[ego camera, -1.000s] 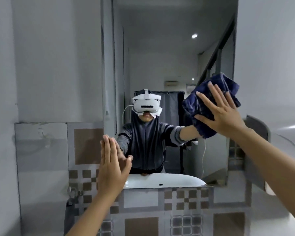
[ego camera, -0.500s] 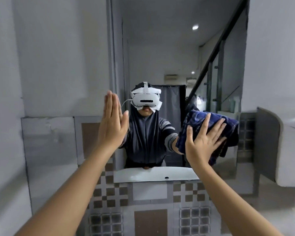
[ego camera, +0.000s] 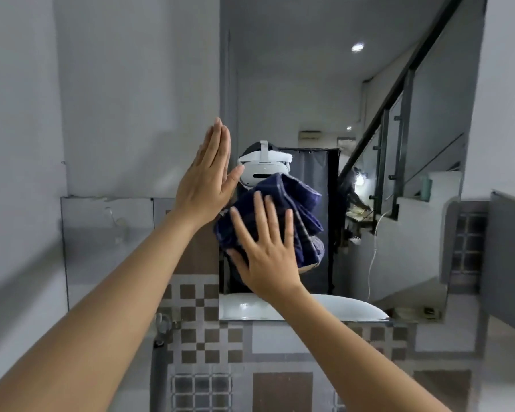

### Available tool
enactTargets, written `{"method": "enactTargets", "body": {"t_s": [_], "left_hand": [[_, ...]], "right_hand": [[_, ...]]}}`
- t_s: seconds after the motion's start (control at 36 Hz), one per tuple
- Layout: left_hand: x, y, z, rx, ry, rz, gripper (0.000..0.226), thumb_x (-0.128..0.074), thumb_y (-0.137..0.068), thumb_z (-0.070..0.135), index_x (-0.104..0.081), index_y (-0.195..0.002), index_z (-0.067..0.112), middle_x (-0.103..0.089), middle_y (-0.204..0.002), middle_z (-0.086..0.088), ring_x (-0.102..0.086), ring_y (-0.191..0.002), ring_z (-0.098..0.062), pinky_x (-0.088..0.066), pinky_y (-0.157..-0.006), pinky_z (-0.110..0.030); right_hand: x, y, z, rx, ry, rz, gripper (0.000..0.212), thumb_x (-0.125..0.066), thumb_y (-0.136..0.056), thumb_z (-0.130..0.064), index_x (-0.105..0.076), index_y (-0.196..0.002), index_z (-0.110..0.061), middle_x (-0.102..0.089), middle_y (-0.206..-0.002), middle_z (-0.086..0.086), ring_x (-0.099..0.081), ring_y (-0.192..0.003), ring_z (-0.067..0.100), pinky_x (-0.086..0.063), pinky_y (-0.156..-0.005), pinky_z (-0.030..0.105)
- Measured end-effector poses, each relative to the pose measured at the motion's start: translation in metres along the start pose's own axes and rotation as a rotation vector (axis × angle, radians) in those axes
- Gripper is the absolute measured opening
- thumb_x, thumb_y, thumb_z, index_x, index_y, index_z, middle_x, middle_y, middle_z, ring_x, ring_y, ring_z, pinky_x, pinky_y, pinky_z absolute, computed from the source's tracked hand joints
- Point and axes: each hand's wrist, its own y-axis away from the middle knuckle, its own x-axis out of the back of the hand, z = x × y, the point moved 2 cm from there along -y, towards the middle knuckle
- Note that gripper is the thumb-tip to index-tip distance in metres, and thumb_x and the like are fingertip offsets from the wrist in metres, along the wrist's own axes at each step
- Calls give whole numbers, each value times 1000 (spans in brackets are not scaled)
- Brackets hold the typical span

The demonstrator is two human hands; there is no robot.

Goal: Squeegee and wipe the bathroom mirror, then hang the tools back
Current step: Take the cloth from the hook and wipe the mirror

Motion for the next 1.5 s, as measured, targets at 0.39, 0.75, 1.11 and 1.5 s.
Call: {"method": "enactTargets", "body": {"t_s": [0.39,0.75,1.11,1.5], "left_hand": [[-19,8,18,112,87,135,61,-33,-99,26,-3,-144,-2,1,-154,-21,2,-143,-27,8,-112,-13],[-31,29,35,155,185,154,64,-35,-98,25,-3,-143,-7,1,-152,-29,3,-142,-36,9,-112,-17],[-23,42,33,130,184,60,67,-40,-97,25,0,-144,-3,5,-154,-23,6,-142,-30,6,-113,-15],[-36,71,48,247,205,74,64,-40,-98,25,-4,-146,1,2,-155,-19,5,-143,-25,-13,-117,-38]], "right_hand": [[38,78,164,202,276,-155,61,-33,-92,-56,-17,-147,-33,-13,-155,9,-12,-144,24,-10,-117,48],[-1,143,120,-1023,-269,194,71,-35,-88,-54,-17,-148,-20,-1,-157,16,0,-145,31,3,-114,52],[-32,94,-12,-387,-167,25,63,-44,-90,-51,-25,-146,-26,-11,-154,16,-5,-143,31,2,-114,54],[-23,121,48,490,151,-150,55,-49,-93,-32,-29,-144,-30,-27,-153,5,-26,-141,22,-15,-116,43]]}}
